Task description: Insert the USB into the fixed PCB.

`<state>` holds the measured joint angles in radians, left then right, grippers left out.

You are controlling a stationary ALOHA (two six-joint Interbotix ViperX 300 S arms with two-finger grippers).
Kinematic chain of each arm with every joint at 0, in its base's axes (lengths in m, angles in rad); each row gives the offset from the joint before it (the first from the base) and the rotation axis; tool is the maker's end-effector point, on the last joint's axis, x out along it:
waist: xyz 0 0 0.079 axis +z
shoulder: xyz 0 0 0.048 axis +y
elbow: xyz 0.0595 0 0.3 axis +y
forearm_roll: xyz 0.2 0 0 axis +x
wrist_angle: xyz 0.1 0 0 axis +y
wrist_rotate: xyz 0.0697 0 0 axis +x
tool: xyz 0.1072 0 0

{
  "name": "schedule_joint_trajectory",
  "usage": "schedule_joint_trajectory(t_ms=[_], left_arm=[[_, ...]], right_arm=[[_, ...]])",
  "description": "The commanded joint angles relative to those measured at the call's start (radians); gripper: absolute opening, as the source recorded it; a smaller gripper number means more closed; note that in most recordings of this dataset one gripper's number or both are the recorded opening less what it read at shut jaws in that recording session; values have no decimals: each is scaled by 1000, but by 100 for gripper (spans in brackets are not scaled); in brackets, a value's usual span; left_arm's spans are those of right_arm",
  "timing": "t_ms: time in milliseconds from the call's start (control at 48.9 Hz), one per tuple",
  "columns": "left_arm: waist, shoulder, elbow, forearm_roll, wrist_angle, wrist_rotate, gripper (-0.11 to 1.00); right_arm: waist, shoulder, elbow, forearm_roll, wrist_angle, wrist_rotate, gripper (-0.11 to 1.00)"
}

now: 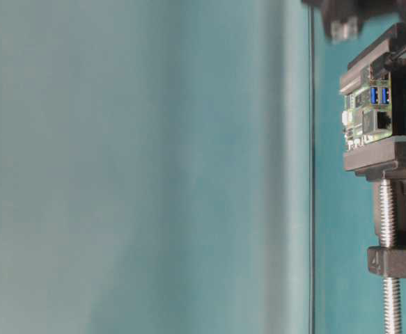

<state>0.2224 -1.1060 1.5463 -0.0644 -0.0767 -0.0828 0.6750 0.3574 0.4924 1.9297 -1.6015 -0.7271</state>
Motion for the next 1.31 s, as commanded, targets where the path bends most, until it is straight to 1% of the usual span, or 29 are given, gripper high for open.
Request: schedule_joint_trajectory(t_ms=[0,61,102,143,205,266,348,532,552,655,736,880,982,1043,1105,1145,1289], left_arm=[[0,6,-11,0,-5,-12,99],[0,6,-11,0,-5,-12,99],[2,6,-12,0,-5,-12,99],[2,6,-11,0,-5,-12,99],[2,6,-11,0,-5,-12,99],[2,6,-12,0,-5,-12,99],[2,6,-11,0,-5,-12,99],[0,5,-12,0,-5,-12,99],[2,6,-11,0,-5,-12,99],[0,5,-11,0,-5,-12,99],[2,5,-11,0,-5,-12,99],[2,5,-11,0,-5,-12,99],[2,6,-12,0,-5,-12,99],[2,5,-11,0,-5,-12,99],[2,5,-11,0,-5,-12,99],[2,5,-11,0,-5,-12,99],[2,5,-11,0,-5,-12,99]], right_arm=[[21,-104,63,-8,60,15,59],[34,-158,123,-14,130,34,61],[40,-195,163,-23,176,38,60],[41,-242,212,-41,224,37,60],[41,-293,262,-75,253,34,60],[41,-345,316,-126,272,32,61],[26,-422,400,-210,311,38,61],[-71,-646,595,-394,511,28,61],[-84,-683,624,-420,534,26,61],[-101,-784,709,-483,565,8,61],[-101,-856,767,-511,569,-8,62],[-104,-1002,864,-529,586,-28,65],[-112,-1127,922,-529,614,-37,73],[-123,-1216,948,-528,635,-57,79],[-129,-1279,968,-528,644,-92,83],[-129,-1312,980,-529,646,-121,83],[-130,-1378,1014,-529,635,-278,82]])
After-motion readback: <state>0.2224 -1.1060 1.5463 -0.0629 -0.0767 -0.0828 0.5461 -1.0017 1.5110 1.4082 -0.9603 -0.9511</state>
